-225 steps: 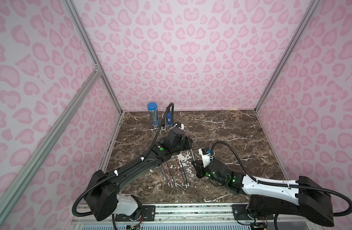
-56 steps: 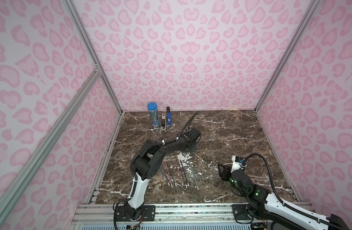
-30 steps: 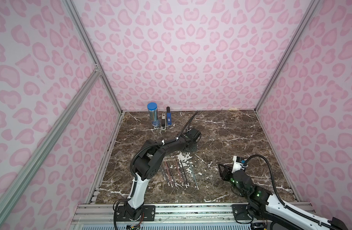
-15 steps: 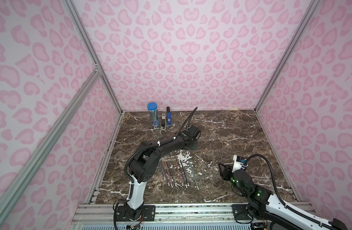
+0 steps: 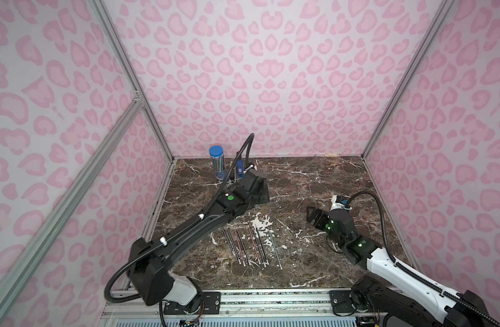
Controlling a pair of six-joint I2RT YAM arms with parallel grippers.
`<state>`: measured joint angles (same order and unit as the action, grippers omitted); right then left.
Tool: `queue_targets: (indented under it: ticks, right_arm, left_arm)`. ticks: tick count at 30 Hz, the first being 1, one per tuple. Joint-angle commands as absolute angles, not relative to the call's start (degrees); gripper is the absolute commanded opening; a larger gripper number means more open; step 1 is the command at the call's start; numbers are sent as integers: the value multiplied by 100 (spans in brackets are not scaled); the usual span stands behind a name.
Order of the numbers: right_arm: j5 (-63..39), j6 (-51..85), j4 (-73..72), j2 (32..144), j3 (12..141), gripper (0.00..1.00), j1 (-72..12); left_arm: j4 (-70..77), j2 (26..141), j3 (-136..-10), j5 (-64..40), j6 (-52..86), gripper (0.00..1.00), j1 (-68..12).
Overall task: Remove the protective cover of the pencils
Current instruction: Reset both arms
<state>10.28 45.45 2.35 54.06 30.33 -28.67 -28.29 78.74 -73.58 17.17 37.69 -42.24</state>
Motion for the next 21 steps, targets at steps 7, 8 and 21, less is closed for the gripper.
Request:
queue_targets:
  ticks: [7, 8, 21]
  right_arm:
    - [3366, 2832, -1669, 4333, 2329, 98, -2424]
    - [3343, 2565, -2146, 4158, 2024, 98, -2252]
    - [2268, 1114, -4166, 4338, 175, 98, -295]
  left_arm:
    - [-2005, 5711, -5521, 3462, 2486, 86, -3537]
    - [-1841, 5545, -5261, 3630, 2356, 90, -3506]
    - [587, 4569, -2251, 5179, 873, 97, -2318]
